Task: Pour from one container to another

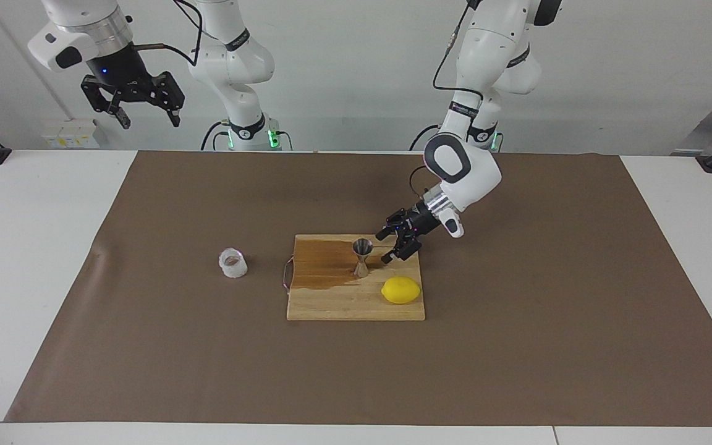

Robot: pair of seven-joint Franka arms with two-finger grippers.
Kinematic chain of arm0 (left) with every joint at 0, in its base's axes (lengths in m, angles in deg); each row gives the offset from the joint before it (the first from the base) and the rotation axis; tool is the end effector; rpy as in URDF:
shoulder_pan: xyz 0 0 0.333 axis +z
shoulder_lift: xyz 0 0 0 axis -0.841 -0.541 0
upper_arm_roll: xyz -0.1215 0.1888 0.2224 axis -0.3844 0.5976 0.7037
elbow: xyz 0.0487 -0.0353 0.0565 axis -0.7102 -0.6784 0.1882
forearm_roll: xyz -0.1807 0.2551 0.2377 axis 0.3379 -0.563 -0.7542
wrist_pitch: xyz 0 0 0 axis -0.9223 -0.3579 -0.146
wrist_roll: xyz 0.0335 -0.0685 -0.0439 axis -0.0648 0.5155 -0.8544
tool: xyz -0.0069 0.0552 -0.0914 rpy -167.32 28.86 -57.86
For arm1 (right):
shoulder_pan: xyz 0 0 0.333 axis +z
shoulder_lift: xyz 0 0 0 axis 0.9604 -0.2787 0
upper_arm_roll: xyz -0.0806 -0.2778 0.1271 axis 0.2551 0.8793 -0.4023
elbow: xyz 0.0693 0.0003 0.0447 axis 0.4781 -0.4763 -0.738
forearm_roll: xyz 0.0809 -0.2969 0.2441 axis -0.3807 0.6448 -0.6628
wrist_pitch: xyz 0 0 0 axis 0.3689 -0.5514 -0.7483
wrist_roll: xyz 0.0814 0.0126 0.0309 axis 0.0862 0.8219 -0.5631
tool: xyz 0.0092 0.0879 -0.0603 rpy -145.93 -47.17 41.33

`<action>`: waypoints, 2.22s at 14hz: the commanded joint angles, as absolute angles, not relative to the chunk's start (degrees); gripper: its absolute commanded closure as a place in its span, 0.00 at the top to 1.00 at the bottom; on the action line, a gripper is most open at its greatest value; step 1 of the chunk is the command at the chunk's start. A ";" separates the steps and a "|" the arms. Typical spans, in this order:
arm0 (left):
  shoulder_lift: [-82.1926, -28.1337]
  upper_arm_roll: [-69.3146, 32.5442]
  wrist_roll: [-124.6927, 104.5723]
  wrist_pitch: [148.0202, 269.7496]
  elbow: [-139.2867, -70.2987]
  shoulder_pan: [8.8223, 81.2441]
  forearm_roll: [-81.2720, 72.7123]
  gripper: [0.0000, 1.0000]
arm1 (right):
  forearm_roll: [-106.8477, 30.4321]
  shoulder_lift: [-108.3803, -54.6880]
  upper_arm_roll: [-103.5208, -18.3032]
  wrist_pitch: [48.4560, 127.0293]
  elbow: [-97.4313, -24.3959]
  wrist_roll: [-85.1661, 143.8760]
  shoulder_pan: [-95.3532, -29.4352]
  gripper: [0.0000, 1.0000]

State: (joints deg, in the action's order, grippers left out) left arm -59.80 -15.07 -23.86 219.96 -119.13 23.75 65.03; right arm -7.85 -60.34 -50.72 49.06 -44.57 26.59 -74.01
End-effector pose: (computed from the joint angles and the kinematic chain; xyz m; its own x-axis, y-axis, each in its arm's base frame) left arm 0.4862 -0.2932 0.2848 0.2979 0.6544 -0.6950 0.9269 -0.0242 0.3745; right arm 0.4983 -0.0289 0.6851 0.9899 0.1349 -0.0436 0.1342 -0.9908 -0.0180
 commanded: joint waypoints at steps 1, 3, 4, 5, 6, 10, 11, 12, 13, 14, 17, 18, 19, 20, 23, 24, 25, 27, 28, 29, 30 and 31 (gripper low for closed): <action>-56.80 -14.83 -24.41 219.92 -122.24 23.50 59.37 1.00 | -7.71 -58.99 -50.72 49.77 -46.72 14.19 -76.80 1.00; -56.00 -14.74 -24.41 219.13 -123.29 24.02 54.80 1.00 | -7.71 -57.76 -50.72 53.09 -49.78 6.28 -77.59 1.00; -55.48 -14.66 -24.41 217.99 -123.47 24.20 51.65 1.00 | -7.71 -56.71 -50.72 55.38 -52.06 1.72 -78.56 1.00; -55.39 -14.39 -24.41 216.76 -123.48 24.38 49.01 1.00 | -7.71 -56.09 -50.64 58.79 -53.74 -3.20 -78.91 1.00; -55.21 -14.22 -24.41 215.10 -123.56 24.99 45.94 1.00 | -7.71 -55.91 -50.37 62.48 -54.88 -8.39 -79.44 1.00; -55.38 -13.95 -24.33 203.60 -119.01 32.44 24.94 1.00 | -7.71 -56.00 -50.20 69.80 -57.61 -19.93 -80.85 1.00; -55.56 -13.95 -24.15 200.87 -117.51 34.20 20.90 1.00 | -7.71 -56.00 -50.20 70.94 -58.23 -21.60 -80.85 1.00; -55.74 -13.95 -23.89 198.41 -115.76 35.70 15.20 1.00 | -8.32 -56.08 -50.20 72.09 -58.84 -23.80 -80.85 1.00; -55.91 -13.95 -23.62 195.08 -113.39 37.28 8.53 1.00 | -10.41 -56.35 -50.20 73.40 -59.72 -26.52 -81.37 1.00; -56.17 -14.04 -23.45 191.04 -110.15 38.78 2.46 1.00 | -12.78 -56.78 -50.20 75.07 -60.77 -29.41 -82.68 1.00; -57.41 -14.04 -22.92 181.18 -102.22 39.93 -12.75 1.00 | -17.01 -57.84 -50.20 78.59 -64.03 -35.41 -83.66 1.00; -57.06 -13.95 -22.40 179.15 -100.29 40.02 -16.46 1.00 | -18.33 -58.10 -50.20 79.30 -64.65 -36.12 -83.75 1.00; -57.06 -13.86 -20.82 177.22 -98.45 40.37 -17.89 1.00 | -19.56 -58.63 -50.20 79.48 -64.91 -36.47 -83.75 1.00; -56.62 -13.86 -17.50 176.24 -96.95 42.20 -17.90 1.00 | -21.92 -60.29 -50.20 79.48 -64.92 -38.74 -84.01 1.00; -54.25 -13.78 -5.99 173.79 -92.82 45.20 -18.34 1.00 | -31.85 -67.40 -50.20 79.74 -65.09 -49.10 -87.00 1.00; -53.90 -13.86 -2.65 173.08 -91.50 45.38 -21.13 1.00 | -34.31 -69.60 -50.20 79.22 -65.18 -52.18 -87.44 1.00; -52.85 -13.95 0.26 172.90 -90.96 45.38 -24.11 1.00 | -38.60 -71.97 -50.20 79.65 -65.61 -56.04 -88.14 1.00; -49.69 -13.86 3.26 172.81 -91.48 45.38 -25.02 1.00 | -44.24 -74.79 -50.20 79.92 -67.63 -60.19 -88.15 1.00; -48.28 -13.78 3.45 171.59 -91.57 45.47 -25.11 1.00 | -47.05 -75.76 -50.20 79.92 -69.55 -61.25 -88.15 1.00; -46.53 -13.78 3.45 170.01 -91.57 45.56 -25.11 1.00 | -50.21 -76.03 -50.20 80.27 -71.40 -63.17 -87.62 1.00; -45.12 -13.69 3.54 168.60 -91.57 46.26 -25.63 1.00 | -51.29 -76.21 -50.20 81.75 -72.55 -65.37 -87.36 1.00; -44.06 -13.77 3.89 166.85 -91.57 47.13 -27.12 1.00 | -51.47 -77.00 -50.28 82.72 -73.08 -66.96 -87.35 1.00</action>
